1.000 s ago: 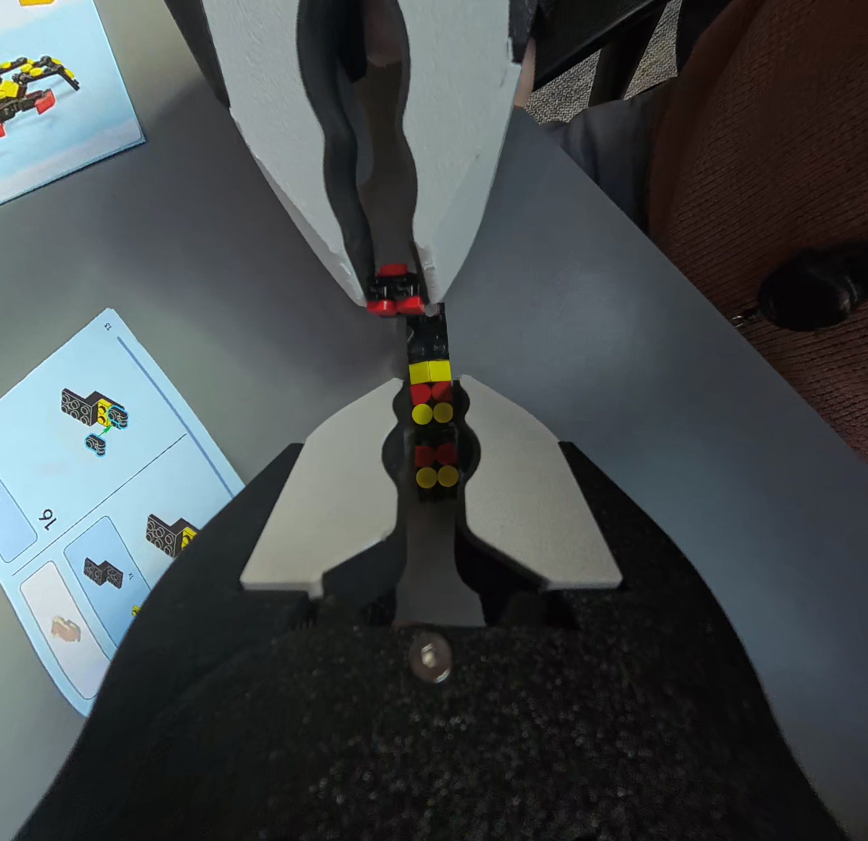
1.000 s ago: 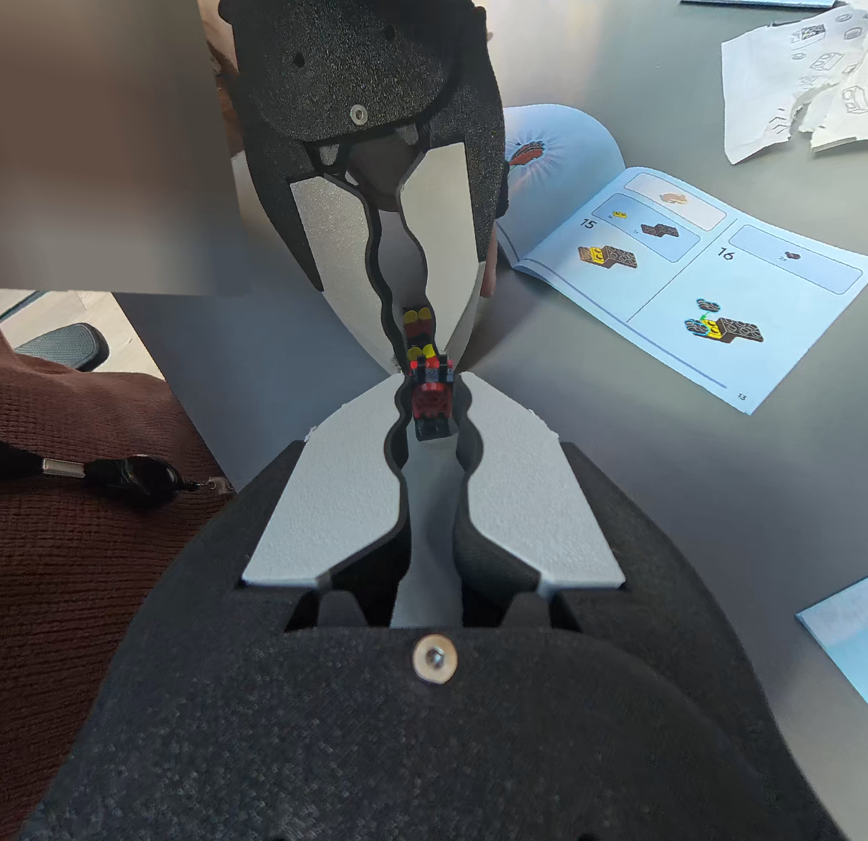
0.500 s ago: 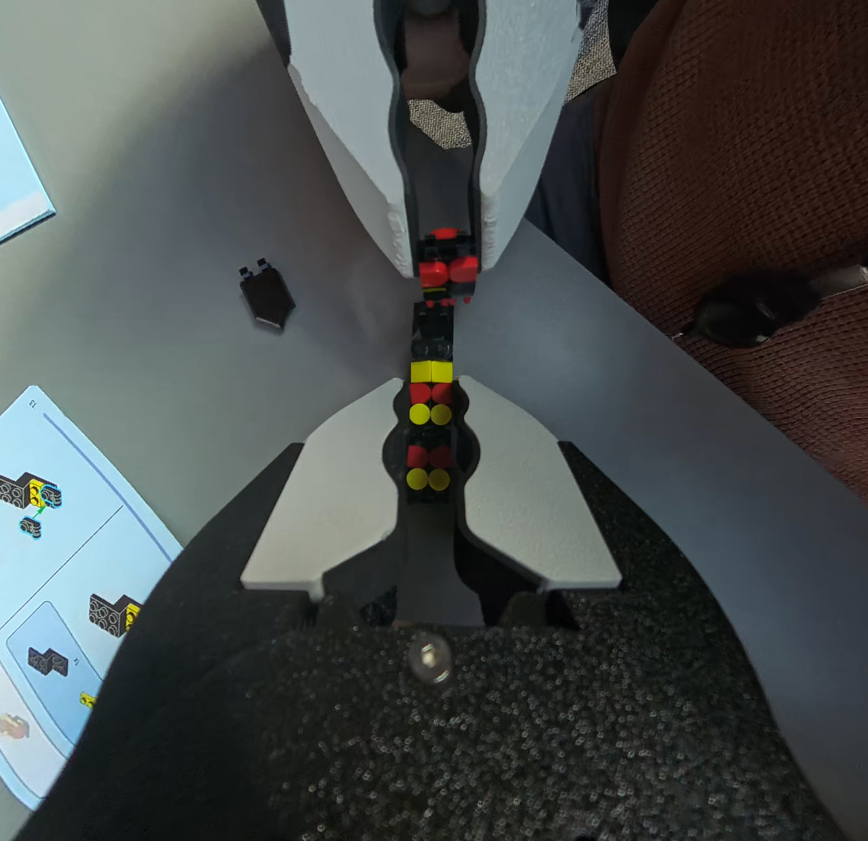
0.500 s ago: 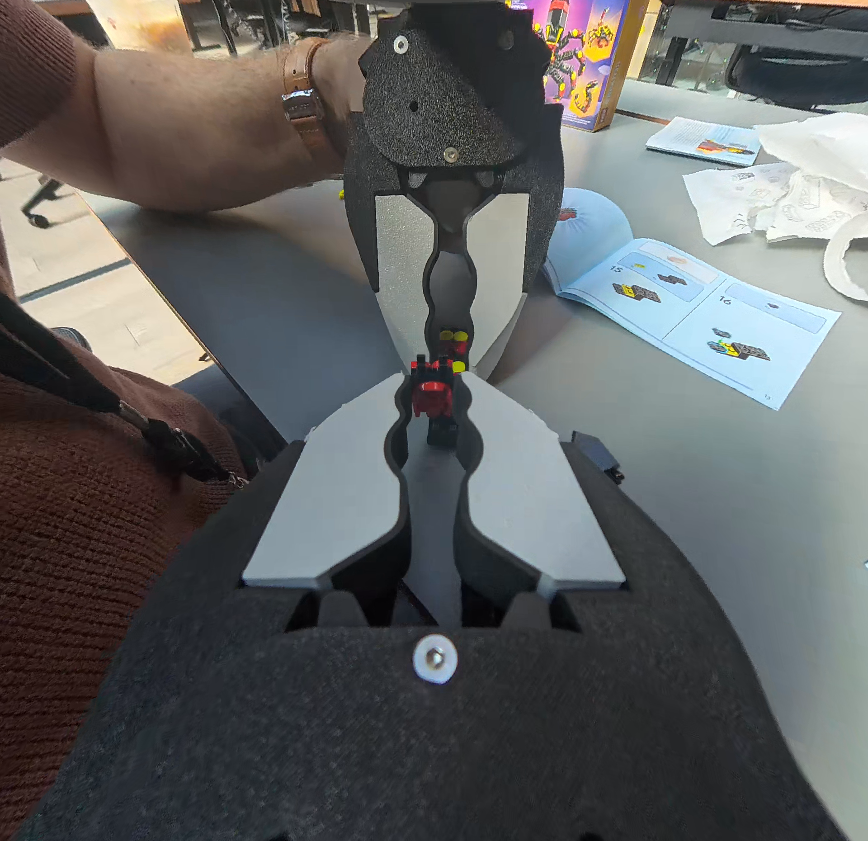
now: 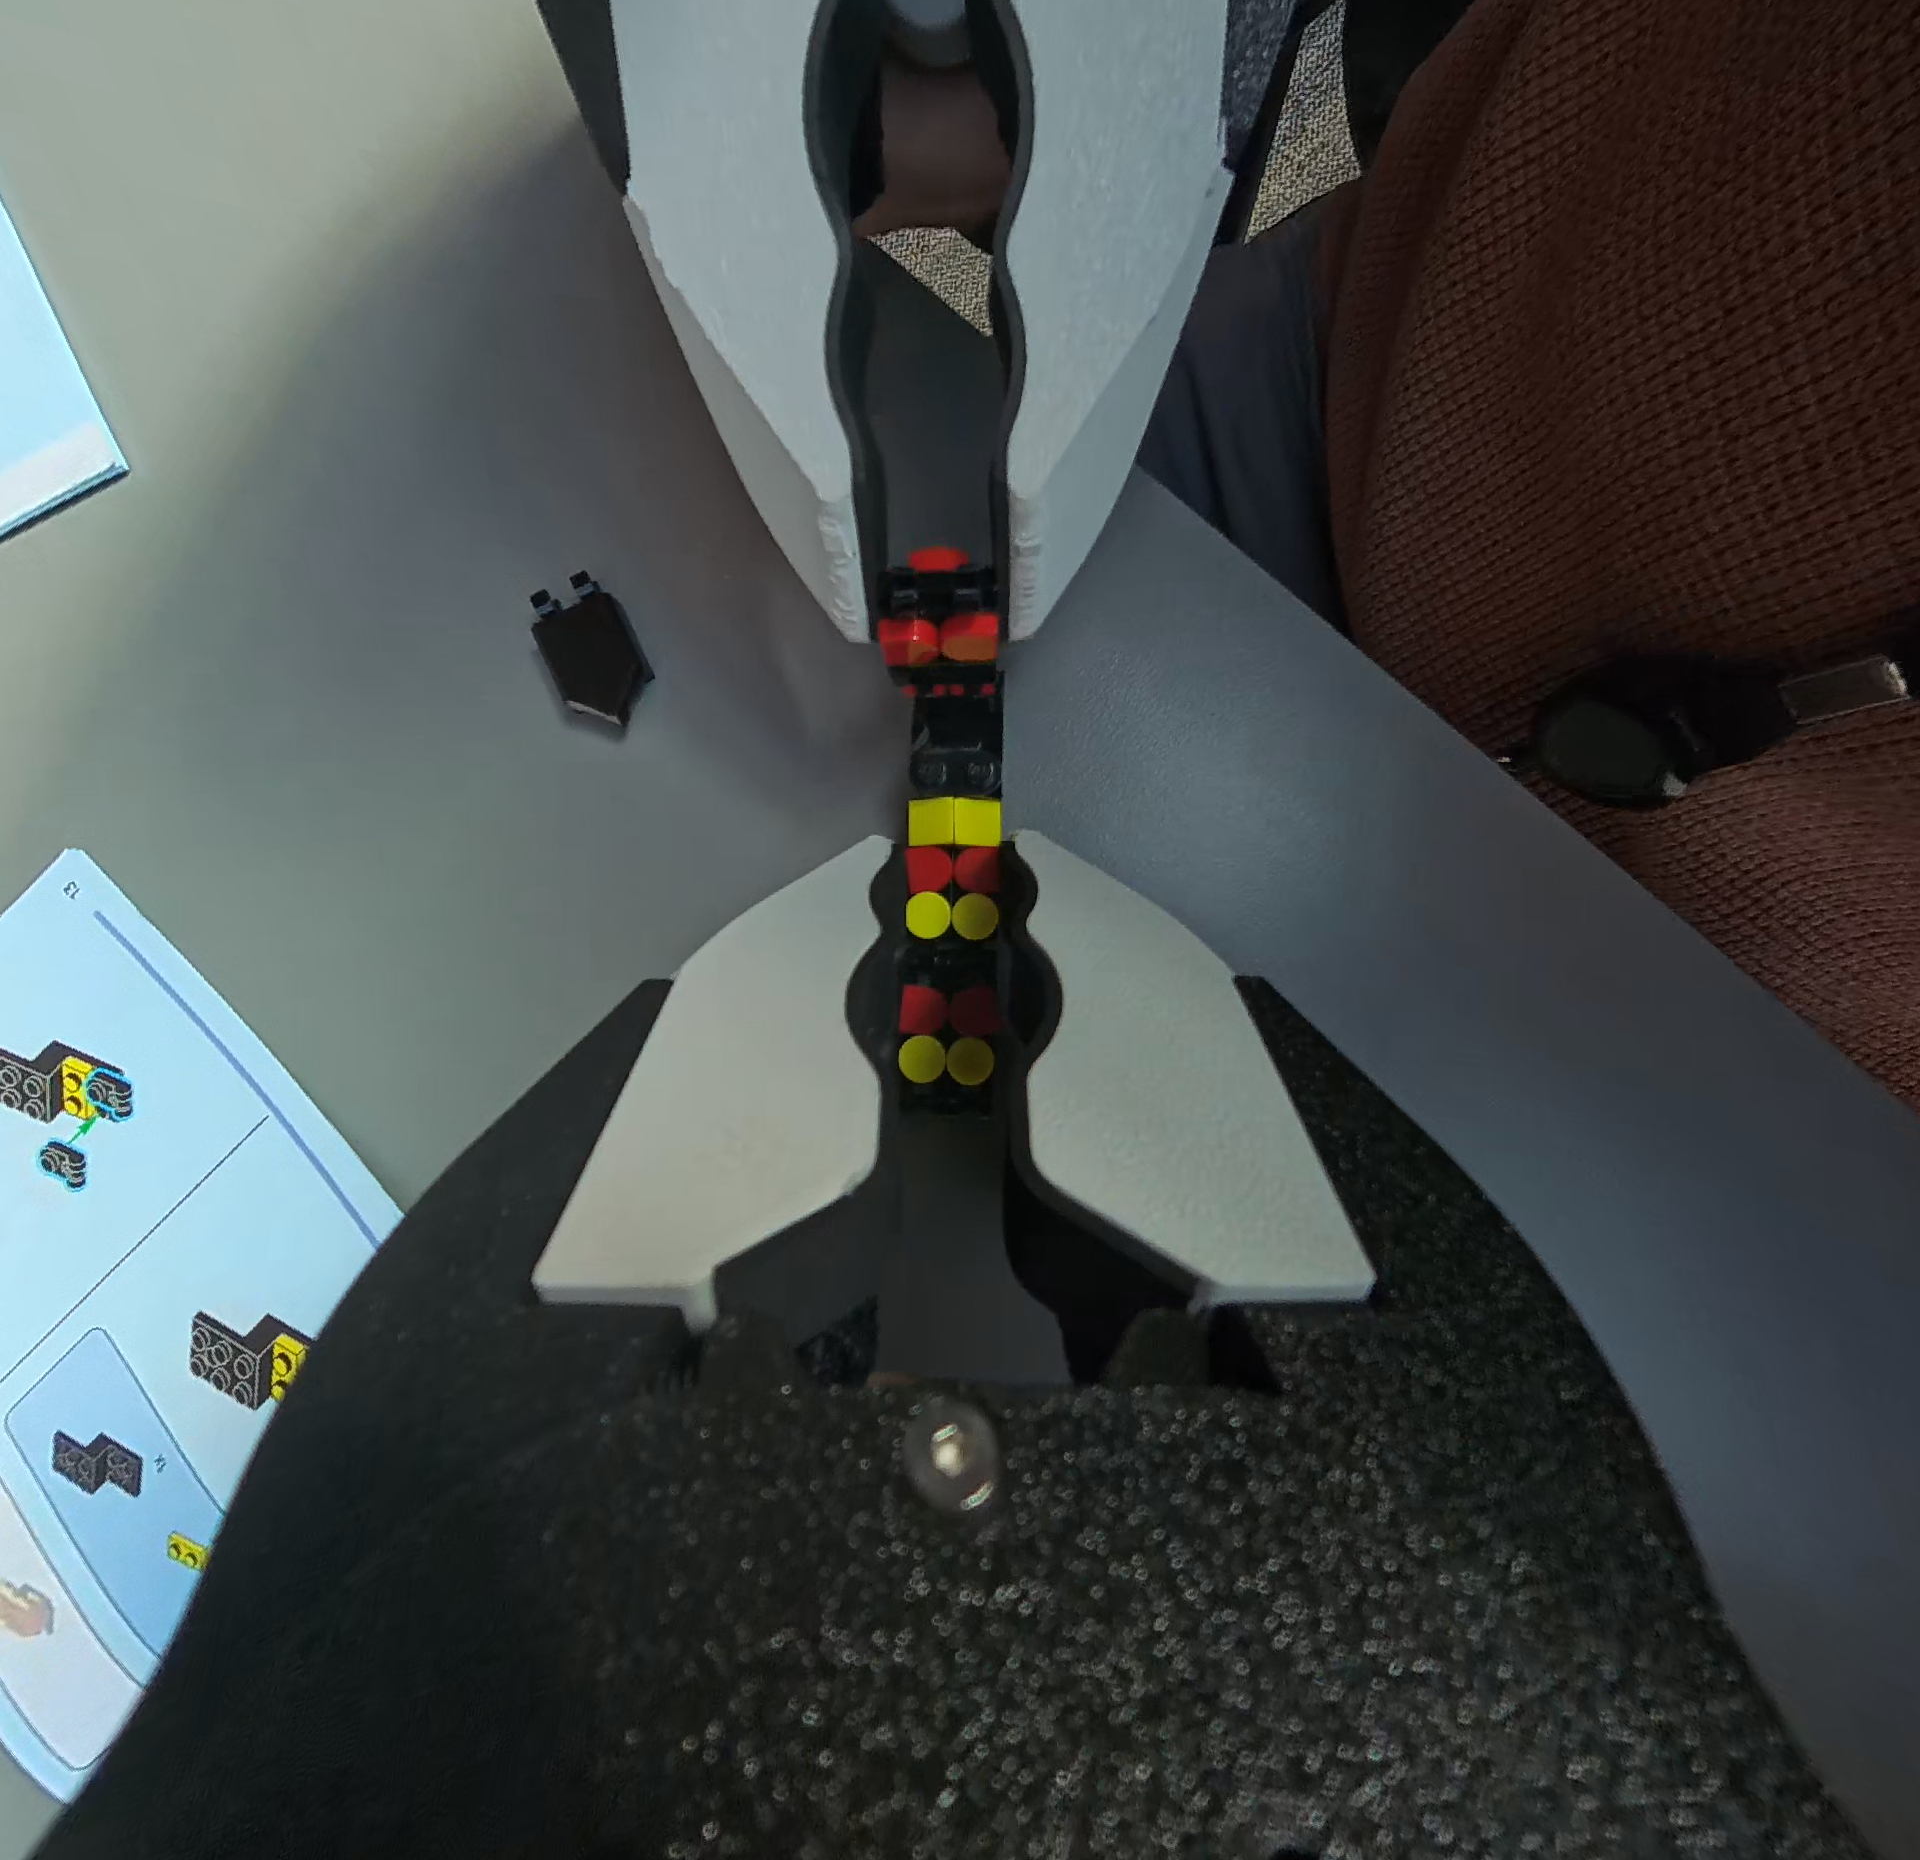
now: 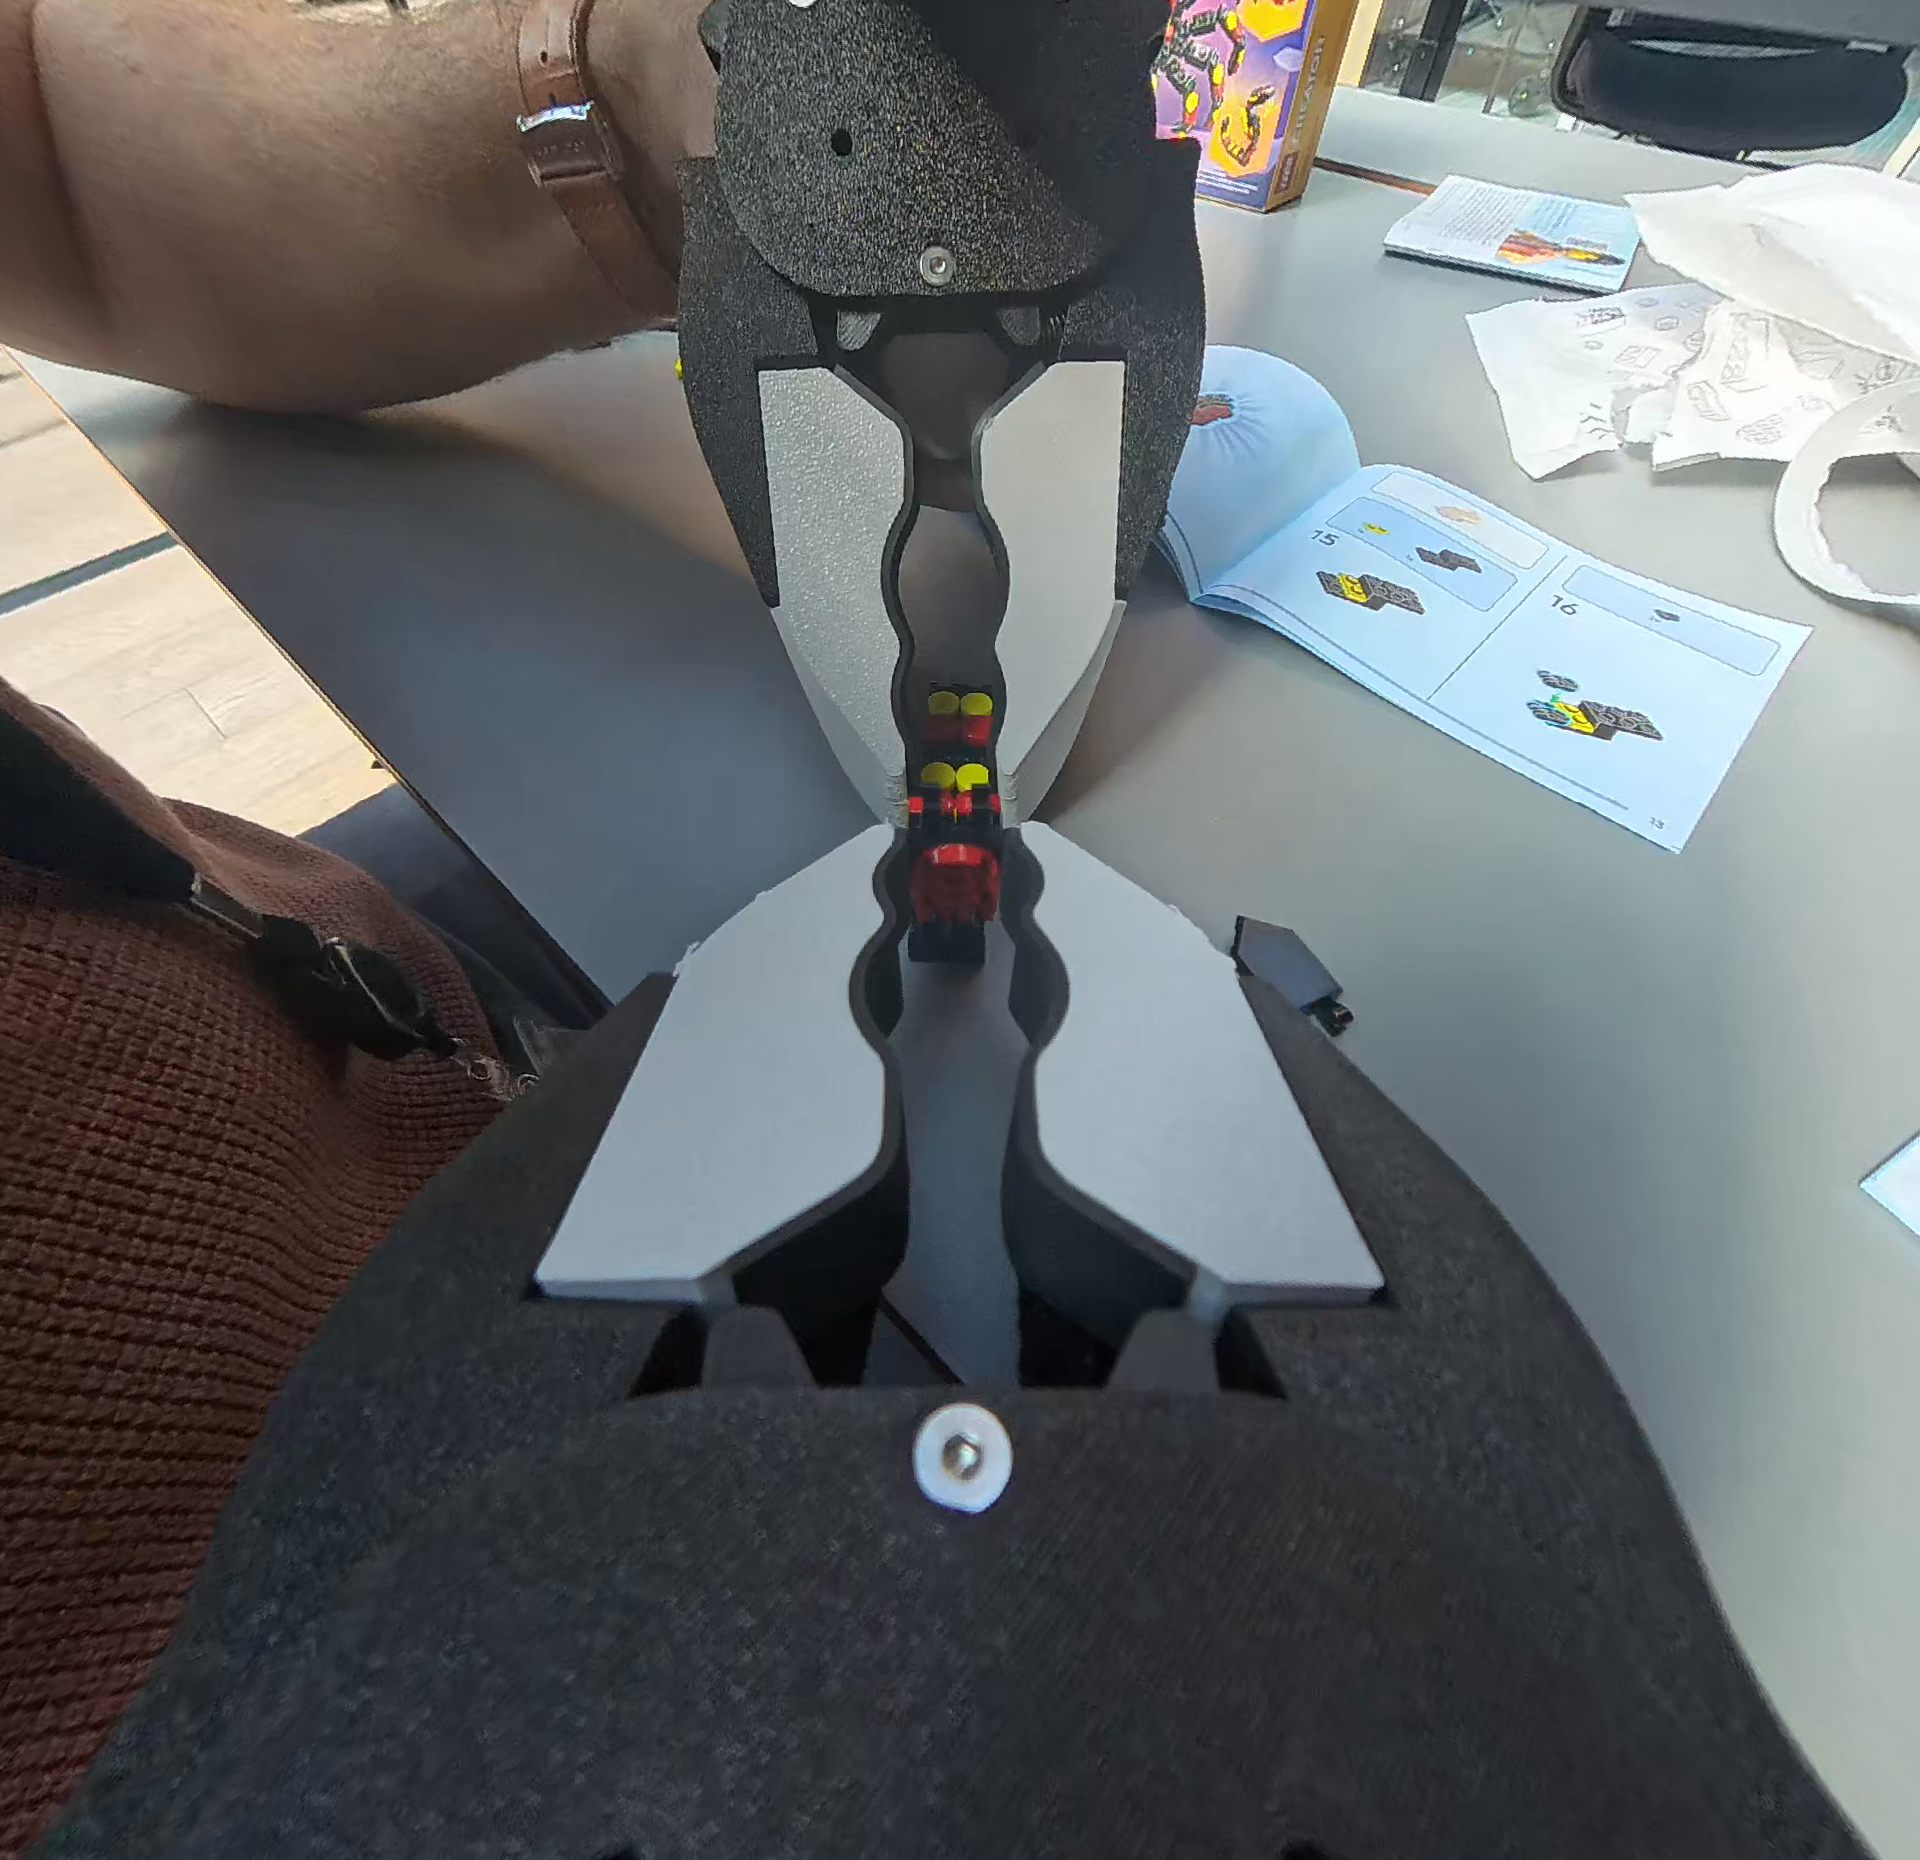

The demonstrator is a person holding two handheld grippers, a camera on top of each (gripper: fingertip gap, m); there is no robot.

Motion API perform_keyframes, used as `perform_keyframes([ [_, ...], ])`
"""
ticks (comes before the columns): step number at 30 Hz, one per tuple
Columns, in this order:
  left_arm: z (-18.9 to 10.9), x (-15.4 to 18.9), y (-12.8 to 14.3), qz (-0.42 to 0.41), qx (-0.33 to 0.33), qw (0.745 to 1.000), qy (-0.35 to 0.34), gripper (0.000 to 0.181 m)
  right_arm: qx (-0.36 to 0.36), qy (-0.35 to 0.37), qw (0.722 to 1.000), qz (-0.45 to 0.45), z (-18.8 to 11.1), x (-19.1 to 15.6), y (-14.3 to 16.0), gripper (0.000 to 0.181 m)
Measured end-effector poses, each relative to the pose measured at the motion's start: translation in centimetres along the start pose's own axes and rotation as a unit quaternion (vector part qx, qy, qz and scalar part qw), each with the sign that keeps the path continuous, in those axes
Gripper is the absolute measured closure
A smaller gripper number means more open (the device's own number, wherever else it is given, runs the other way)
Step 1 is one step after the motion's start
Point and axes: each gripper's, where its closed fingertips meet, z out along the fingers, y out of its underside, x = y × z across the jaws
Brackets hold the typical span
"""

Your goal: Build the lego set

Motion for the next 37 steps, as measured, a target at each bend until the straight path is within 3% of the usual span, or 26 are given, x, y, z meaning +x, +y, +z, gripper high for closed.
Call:
perform_keyframes([
  [11,0.0,0.0,0.0,-0.001,-0.001,1.0,-0.002,0.164,0.009,0.001,1.0,-0.001,0.0,-0.2,0.2,0.165],
  [20,0.0,0.0,0.0,-0.005,-0.001,1.0,-0.006,0.164,-0.043,0.012,0.998,-0.035,0.5,-0.2,0.1,0.165],
  [31,-0.1,0.0,0.0,-0.001,-0.003,1.0,-0.014,0.164,-0.023,0.009,0.999,-0.024,0.3,-0.1,0.2,0.165],
  [33,-0.6,-0.3,-0.5,0.0,0.026,0.999,-0.02,0.163,-0.021,0.011,0.999,-0.022,0.4,0.0,0.1,0.165],
  [37,-2.5,-0.9,-3.0,-0.002,0.133,0.99,-0.041,0.178,-0.024,0.01,0.999,-0.026,0.4,0.0,0.1,0.165],
])
